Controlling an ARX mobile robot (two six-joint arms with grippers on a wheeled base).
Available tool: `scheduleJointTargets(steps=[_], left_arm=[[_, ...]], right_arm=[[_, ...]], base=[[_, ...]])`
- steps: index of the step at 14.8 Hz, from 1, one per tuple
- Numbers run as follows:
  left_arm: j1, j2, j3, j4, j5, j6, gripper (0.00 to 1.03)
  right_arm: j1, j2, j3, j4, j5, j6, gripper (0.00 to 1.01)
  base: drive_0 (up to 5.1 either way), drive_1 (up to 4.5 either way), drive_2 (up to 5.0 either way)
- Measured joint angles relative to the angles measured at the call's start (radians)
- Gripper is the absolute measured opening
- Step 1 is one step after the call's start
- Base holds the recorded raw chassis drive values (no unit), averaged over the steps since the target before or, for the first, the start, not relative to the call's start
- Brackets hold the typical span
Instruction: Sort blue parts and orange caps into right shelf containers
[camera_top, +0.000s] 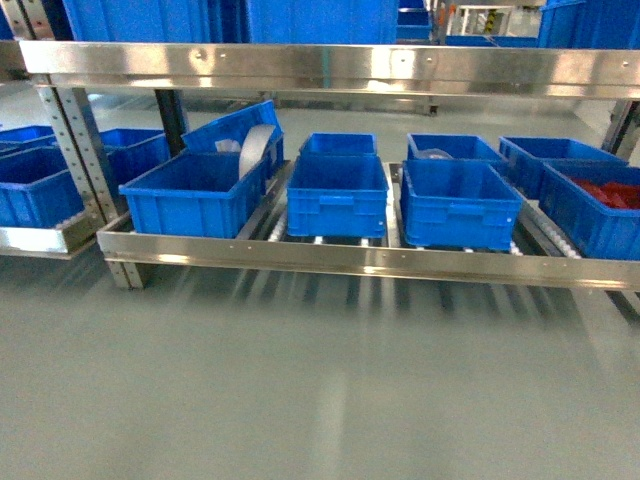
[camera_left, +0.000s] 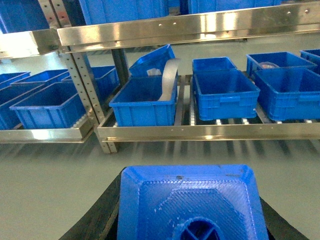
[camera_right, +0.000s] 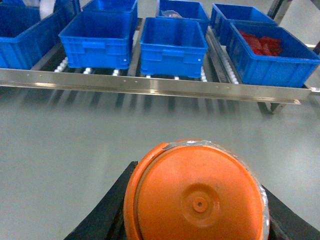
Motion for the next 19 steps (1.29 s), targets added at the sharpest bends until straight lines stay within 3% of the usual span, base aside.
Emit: scheduleJointTargets(steps=[19], left_arm=[[0.0,0.0,0.0,0.0,-0.001,0.0,0.45]], right_arm=[[0.0,0.0,0.0,0.0,0.0,0.0,0.45]], base=[[-0.2,-0.22,-0.2]])
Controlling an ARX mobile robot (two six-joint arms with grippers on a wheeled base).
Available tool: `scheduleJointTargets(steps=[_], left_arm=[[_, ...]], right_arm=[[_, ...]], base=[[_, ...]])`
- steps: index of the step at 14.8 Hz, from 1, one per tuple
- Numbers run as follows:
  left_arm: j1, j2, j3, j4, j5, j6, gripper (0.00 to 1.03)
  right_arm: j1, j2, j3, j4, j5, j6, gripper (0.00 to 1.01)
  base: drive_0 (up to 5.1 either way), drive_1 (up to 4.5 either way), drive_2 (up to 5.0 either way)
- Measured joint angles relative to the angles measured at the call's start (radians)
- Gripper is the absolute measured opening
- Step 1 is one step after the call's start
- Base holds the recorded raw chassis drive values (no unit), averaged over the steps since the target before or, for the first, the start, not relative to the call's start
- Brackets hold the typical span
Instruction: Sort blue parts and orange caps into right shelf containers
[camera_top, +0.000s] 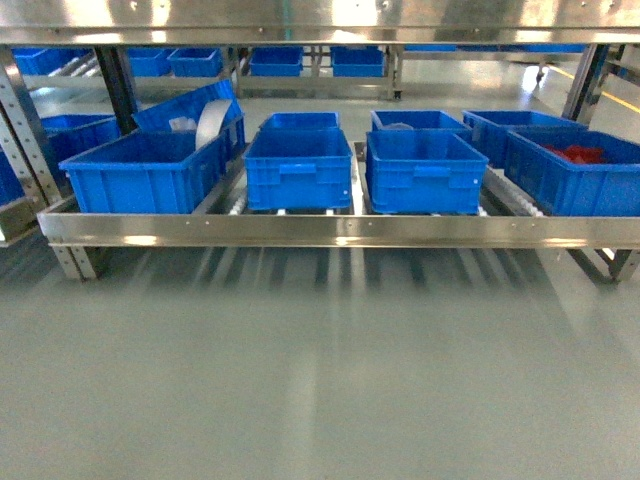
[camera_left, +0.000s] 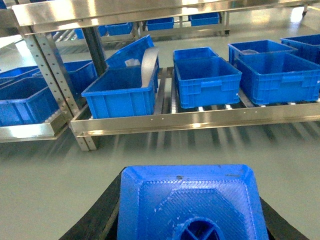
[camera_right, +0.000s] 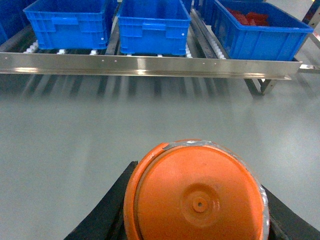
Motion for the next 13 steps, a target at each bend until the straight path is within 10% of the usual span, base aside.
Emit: scheduleJointTargets(steps=[13], left_arm=[[0.0,0.0,0.0,0.0,-0.001,-0.001,0.45]], right_arm=[[0.0,0.0,-0.001,0.0,0.0,0.0,0.45]], base=[[0.0,0.0,0.0]])
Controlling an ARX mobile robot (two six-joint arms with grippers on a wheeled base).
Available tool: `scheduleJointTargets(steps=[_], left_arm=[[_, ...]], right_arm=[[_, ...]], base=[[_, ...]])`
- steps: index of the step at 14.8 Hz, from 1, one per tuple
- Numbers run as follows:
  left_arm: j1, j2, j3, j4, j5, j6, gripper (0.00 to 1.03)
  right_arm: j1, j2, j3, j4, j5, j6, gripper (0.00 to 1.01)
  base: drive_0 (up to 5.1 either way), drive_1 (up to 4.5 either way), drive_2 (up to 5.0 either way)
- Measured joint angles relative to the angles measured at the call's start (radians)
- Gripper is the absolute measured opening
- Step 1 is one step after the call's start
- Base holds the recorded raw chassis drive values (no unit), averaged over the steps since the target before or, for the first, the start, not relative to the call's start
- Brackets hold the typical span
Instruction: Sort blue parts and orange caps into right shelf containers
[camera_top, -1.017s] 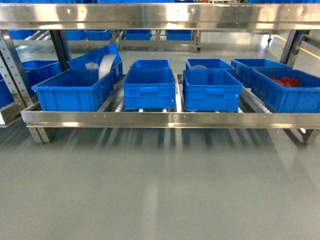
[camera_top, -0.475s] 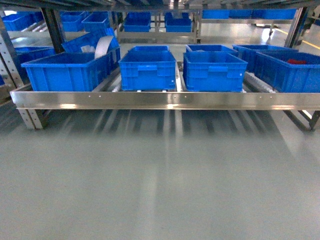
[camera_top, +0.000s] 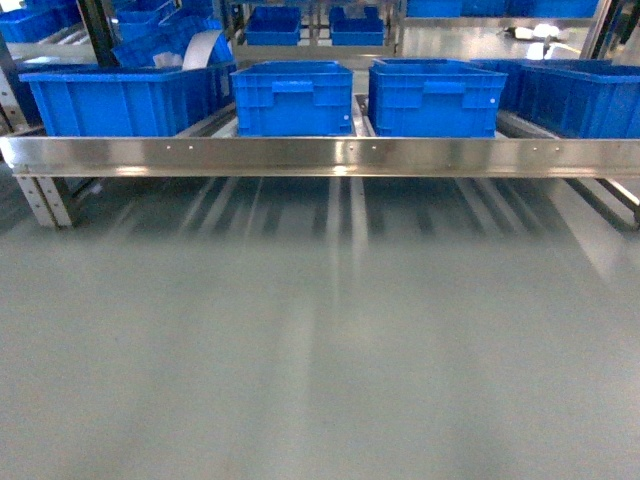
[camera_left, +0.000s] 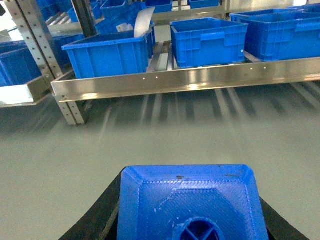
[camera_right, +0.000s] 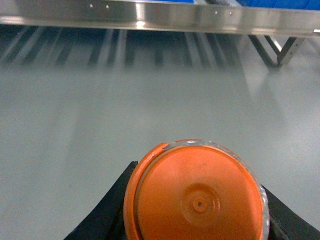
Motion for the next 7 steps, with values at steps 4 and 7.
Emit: scheduleJointTargets(steps=[4,7], left_arm=[[0.0,0.001,0.0,-0.005,0.0,0.0,0.45],[0.0,0.001,0.0,-0.002,0.0,0.0,0.45]], right_arm=[[0.0,0.0,-0.001,-0.006,0.0,0.0,0.45],[0.0,0.0,-0.001,-0.004,0.0,0.0,0.45]], base=[[0.0,0.0,0.0],[0.0,0.0,0.0]])
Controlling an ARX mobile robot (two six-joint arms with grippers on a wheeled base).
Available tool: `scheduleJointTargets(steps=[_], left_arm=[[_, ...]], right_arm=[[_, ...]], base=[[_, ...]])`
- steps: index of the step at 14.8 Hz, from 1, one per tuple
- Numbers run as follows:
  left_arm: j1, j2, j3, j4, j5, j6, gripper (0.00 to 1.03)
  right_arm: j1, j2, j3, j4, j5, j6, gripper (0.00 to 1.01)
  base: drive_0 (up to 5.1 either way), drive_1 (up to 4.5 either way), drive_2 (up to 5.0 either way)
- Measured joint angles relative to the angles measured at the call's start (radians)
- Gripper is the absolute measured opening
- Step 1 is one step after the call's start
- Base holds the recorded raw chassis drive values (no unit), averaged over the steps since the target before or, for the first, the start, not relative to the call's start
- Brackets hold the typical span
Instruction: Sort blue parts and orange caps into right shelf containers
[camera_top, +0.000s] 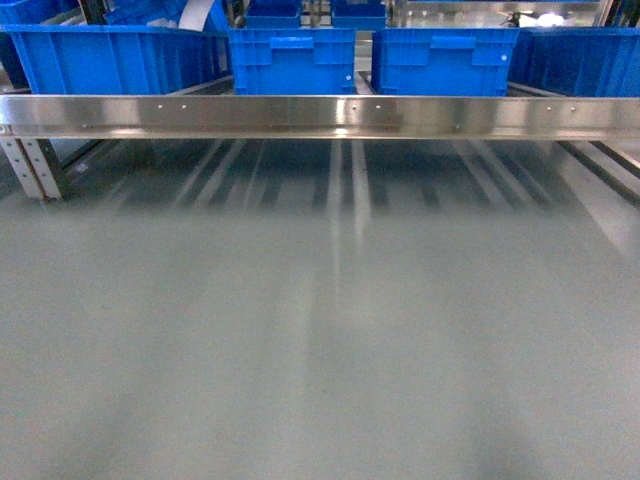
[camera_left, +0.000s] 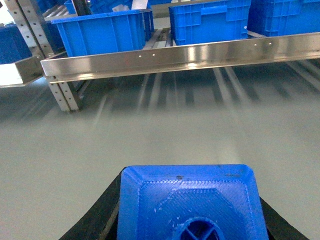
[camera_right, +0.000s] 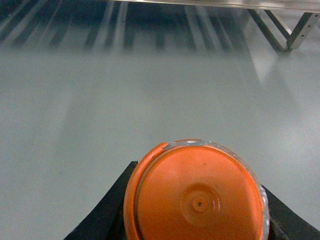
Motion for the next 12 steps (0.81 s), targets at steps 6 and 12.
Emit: scheduleJointTargets(steps=[6,12], left_arm=[[0.0,0.0,0.0,0.001,0.0,0.0,0.45],[0.002,-0.001,0.0,0.004,-0.002,0.0,0.45]], right_arm=[[0.0,0.0,0.0,0.002,0.0,0.0,0.45],[0.0,0.0,0.0,0.005,-0.001,0.0,0.45]], base=[[0.0,0.0,0.0],[3.4,0.61,-4.9]])
